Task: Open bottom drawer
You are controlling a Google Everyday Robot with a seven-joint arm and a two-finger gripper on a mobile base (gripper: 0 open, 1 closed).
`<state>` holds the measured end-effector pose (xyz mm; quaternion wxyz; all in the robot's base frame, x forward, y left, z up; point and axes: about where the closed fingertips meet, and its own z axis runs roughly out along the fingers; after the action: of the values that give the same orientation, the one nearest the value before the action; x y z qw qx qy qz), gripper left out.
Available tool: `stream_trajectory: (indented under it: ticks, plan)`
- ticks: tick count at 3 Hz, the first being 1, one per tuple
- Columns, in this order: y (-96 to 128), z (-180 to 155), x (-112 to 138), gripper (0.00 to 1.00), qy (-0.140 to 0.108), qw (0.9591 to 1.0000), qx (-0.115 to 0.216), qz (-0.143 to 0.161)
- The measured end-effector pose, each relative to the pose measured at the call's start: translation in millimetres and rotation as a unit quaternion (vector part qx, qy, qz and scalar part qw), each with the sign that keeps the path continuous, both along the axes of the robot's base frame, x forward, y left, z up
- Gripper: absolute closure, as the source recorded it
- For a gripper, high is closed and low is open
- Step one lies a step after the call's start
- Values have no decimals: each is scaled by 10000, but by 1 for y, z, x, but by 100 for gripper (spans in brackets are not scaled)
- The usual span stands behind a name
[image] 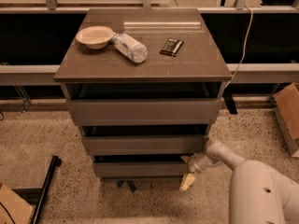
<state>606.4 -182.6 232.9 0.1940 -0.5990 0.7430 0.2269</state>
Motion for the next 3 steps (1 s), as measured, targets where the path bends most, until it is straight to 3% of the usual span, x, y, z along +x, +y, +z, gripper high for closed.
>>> stream_trajectory:
  ticks: [1,2,3]
  plan:
    - [-9,-18,17,0,4,9999,117,-64]
    - [-12,-47,22,0,160,9994,285,-128]
    - [-12,-61,19,15,281,9987,395,-185]
